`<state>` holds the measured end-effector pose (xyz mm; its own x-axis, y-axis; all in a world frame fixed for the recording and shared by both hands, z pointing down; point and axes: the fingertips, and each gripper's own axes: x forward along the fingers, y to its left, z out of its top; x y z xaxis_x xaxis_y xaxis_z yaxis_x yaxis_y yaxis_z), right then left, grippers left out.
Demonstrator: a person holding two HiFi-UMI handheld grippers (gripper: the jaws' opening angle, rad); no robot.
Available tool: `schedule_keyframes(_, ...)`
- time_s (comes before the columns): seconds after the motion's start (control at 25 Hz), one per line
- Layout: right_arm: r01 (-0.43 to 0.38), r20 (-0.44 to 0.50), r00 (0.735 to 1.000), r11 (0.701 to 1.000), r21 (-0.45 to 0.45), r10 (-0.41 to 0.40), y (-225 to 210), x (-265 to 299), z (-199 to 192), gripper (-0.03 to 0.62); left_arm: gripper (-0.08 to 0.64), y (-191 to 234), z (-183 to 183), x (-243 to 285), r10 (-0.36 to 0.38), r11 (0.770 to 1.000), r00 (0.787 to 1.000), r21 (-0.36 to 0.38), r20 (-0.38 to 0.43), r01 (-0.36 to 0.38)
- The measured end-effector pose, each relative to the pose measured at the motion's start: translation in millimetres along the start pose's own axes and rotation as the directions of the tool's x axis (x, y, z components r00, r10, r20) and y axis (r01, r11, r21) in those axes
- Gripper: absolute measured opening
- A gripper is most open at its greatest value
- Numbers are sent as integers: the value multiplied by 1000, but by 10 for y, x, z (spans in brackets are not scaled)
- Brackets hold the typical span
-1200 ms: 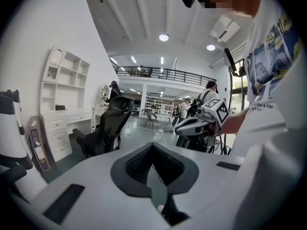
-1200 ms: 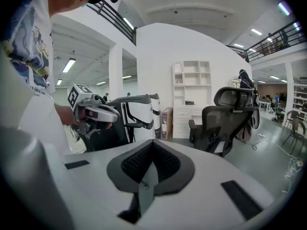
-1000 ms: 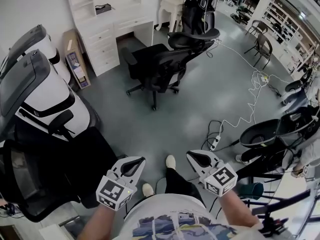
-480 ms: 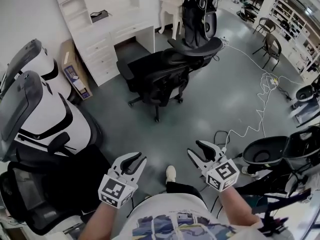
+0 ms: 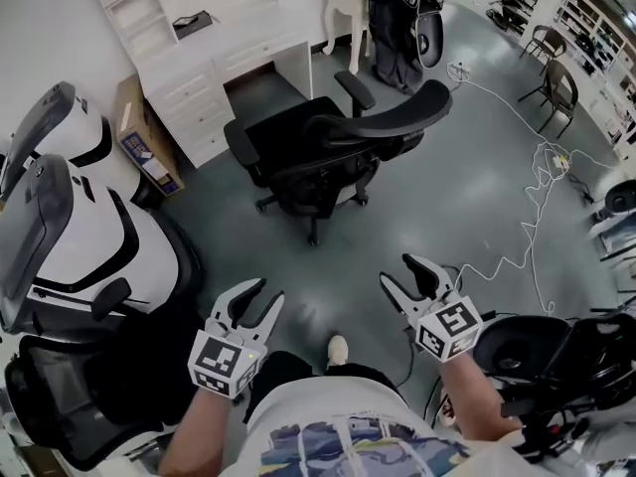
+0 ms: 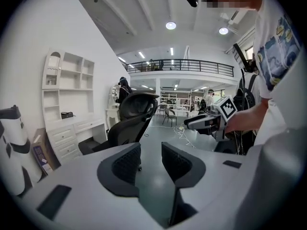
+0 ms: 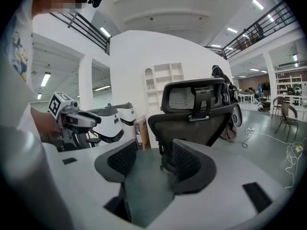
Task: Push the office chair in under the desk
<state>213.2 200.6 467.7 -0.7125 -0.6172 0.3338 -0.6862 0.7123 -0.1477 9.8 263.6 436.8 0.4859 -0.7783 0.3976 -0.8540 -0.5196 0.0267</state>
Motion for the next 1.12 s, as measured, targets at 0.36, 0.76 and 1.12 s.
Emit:
schedule_keyframes(0.36,123,21,992,988,95,-125,-788,488,309,280,164,563,180,530,-20,999,1000,27,5,20)
schedule_keyframes(0.76,272,7,961,951,149,-276,-1587,896,597,331,224,1123,319,1368,-149,982,988,112,-43,153)
schedule_keyframes(1.12,298,1,954,945,132,-301,-1853,1090,724,350,258,1291,236,2000,-203,965,973,149,-109,218)
